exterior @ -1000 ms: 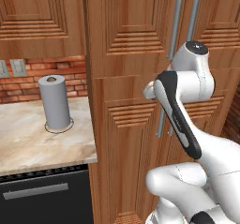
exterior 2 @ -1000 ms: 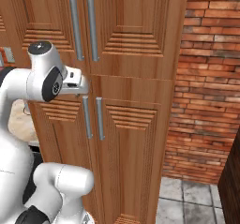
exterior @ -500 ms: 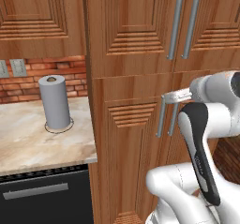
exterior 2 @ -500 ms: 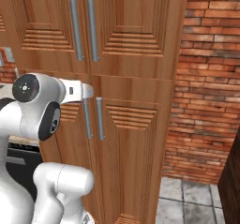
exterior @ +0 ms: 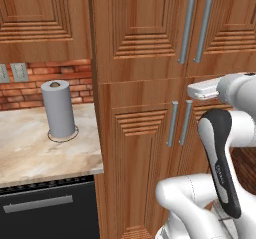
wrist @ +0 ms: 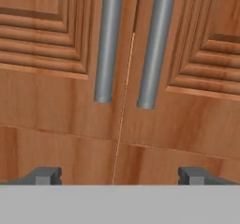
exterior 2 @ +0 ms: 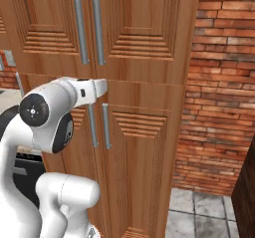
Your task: The dining table condiment station is running low on shaker. Refill the condiment station by opening the cabinet and taking the shaker from the cabinet and placing it on the dining table.
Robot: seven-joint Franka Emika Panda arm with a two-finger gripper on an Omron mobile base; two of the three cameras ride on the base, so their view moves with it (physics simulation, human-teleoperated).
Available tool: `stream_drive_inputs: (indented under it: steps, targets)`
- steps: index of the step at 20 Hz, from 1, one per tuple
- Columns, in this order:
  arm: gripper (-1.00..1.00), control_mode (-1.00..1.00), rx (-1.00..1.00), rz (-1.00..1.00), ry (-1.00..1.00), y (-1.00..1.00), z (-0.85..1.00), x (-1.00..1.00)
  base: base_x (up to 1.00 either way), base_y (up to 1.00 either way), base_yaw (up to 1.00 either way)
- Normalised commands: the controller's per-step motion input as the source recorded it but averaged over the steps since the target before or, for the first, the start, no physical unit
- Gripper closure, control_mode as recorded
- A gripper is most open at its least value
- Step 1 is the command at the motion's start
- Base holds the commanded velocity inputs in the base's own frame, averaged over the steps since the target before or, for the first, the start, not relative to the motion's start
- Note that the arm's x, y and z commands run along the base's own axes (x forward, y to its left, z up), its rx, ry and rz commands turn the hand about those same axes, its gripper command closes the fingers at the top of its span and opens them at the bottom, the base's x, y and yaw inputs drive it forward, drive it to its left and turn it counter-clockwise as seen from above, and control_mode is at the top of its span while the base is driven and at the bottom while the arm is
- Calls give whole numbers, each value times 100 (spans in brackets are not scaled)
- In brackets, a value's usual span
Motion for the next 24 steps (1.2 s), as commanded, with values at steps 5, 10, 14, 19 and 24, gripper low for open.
stream_drive_inputs:
  steps: [5, 10, 14, 19, 24]
  targets:
    - [-100, -100, 0, -3, -15, 5, 13, 29, 0, 0, 0]
    - [-100, -100, 0, 0, -13, 17, 15, 36, 0, 0, 0]
    - [-100, -100, 0, 0, -23, 33, 38, 12, 0, 0, 0]
    - [-100, -100, 2, 0, -11, 15, 48, 0, 0, 0, 0]
    - [-100, -100, 0, 0, 0, 0, 29, 2, 0, 0, 0]
